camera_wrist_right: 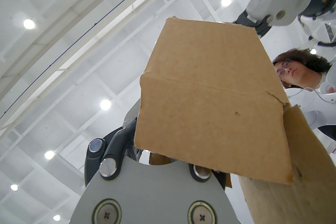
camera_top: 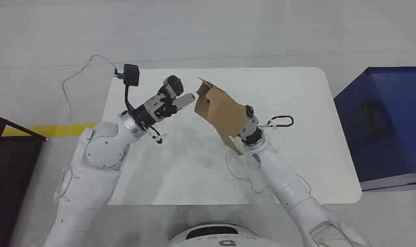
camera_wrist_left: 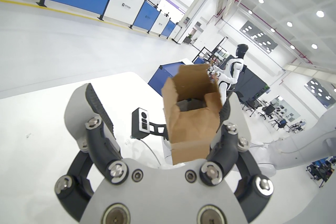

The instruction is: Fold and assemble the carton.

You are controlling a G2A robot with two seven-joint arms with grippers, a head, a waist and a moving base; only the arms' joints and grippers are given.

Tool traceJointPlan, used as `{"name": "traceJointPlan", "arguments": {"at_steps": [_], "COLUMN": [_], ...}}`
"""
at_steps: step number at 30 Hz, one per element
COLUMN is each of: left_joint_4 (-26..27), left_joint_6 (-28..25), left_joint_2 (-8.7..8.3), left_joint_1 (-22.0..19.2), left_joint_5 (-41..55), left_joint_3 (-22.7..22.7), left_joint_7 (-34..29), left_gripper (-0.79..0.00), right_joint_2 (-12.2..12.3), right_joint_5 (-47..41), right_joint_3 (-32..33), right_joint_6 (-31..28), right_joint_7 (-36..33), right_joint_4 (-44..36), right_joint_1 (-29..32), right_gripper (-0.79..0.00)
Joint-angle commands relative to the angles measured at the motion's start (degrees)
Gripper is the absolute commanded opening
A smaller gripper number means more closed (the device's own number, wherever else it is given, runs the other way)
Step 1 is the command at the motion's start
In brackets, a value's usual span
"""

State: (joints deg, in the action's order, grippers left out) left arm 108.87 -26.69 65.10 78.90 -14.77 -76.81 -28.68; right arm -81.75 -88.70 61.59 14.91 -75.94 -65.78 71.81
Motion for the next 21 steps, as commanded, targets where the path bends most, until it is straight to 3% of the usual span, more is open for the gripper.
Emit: {"name": "traceJointPlan", "arguments": {"at_steps": [1, 9, 21], "left_joint_4": [0.6, -2.9, -3.8], "left_joint_6": [-0.2, 2.2, 1.7], "left_joint_2": [0.06, 0.61, 0.77], "left_joint_1": [-1.2, -6.9, -7.9], "left_joint_5": [-1.7, -6.8, -8.1], "left_joint_3": [1.7, 6.3, 8.7], "left_joint_7": [-1.5, -2.1, -2.3], "left_gripper": [0.000, 0.000, 0.000], "right_joint_2": [-0.1, 0.0, 0.3], "right_joint_5": [0.4, 2.5, 3.0], "right_joint_3": [-0.2, 0.1, 1.6], "right_joint_6": [0.2, 0.0, 0.5], "right_joint_7": [0.1, 0.2, -0.2], "right_joint_4": [-0.3, -1.6, -3.5], "right_joint_1": [0.0, 0.7, 2.3], "right_gripper": [-0.785, -0.785, -0.785]}}
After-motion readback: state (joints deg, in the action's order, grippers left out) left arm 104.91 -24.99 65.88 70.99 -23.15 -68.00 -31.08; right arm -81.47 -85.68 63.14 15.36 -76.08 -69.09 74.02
